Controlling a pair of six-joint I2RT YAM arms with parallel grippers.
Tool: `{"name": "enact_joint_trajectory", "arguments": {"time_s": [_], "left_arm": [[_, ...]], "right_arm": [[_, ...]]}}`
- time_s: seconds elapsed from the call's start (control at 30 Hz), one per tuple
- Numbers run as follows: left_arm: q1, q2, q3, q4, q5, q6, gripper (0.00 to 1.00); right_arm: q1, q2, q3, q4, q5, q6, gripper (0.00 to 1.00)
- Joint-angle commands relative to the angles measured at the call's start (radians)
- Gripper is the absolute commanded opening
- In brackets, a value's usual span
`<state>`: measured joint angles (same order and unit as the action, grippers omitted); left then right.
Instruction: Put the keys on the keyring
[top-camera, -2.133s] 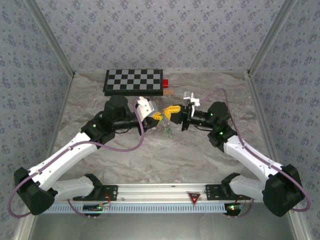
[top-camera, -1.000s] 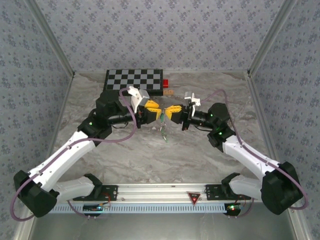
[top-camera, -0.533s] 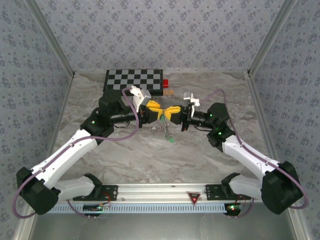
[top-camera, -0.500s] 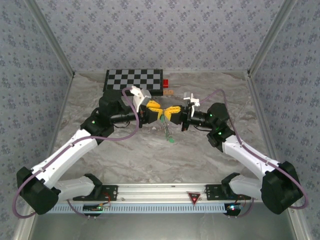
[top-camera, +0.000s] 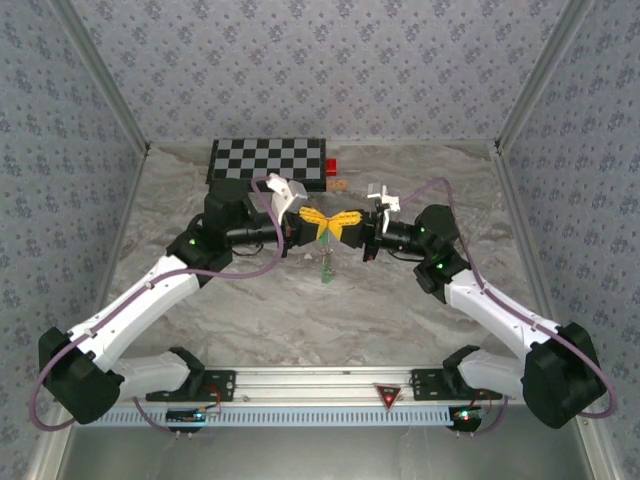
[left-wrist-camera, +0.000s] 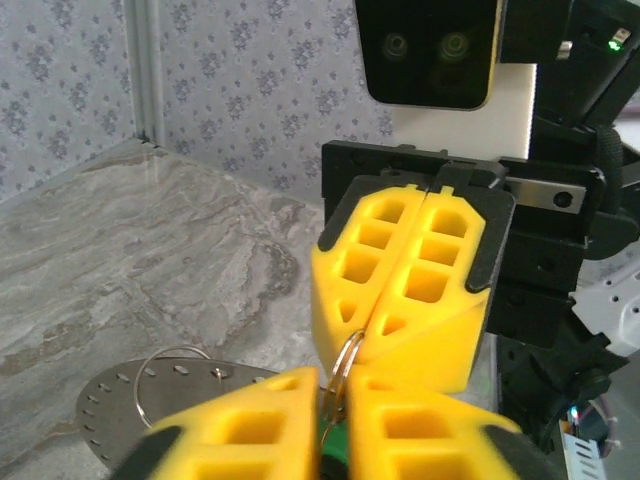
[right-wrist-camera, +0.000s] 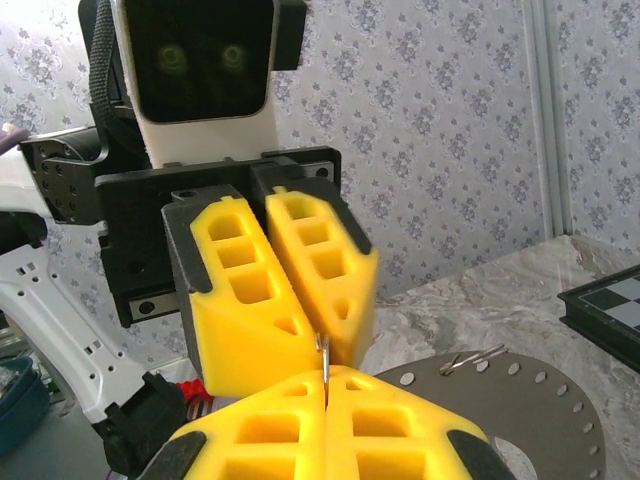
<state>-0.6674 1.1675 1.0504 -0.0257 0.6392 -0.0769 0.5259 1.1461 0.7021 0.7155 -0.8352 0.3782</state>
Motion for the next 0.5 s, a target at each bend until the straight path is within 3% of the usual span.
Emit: {"name": "enact_joint_trajectory", "arguments": {"time_s": [0.0,0.13,0.17,0.27,0.47], "left_arm": [[0.003,0.001,0.01,0.015,0.036,0.013,0.0],[0.003,-0.006,0.016,-0.014,0.02,0.031,0.0],[0.002,-0.007,0.022,-0.034,0.01,0.044,0.0],[0.003,-0.014,0.045,-0.103,-0.027,0.086,0.0],[0.001,0.002,0.096,-0.268,-0.114,0.184,0.0]], "right_arm": [[0.006,-0.008,0.036,0.059,-0.019,0.014,0.0],[-0.002,-0.013,0.032,0.031,-0.009,0.001,0.0],[-0.006,-0.017,0.032,0.004,0.001,-0.011,0.04],[-0.015,-0.04,0.046,-0.129,0.032,-0.083,0.16],[-0.01,-0.091,0.07,-0.391,0.105,-0.249,0.19]]}}
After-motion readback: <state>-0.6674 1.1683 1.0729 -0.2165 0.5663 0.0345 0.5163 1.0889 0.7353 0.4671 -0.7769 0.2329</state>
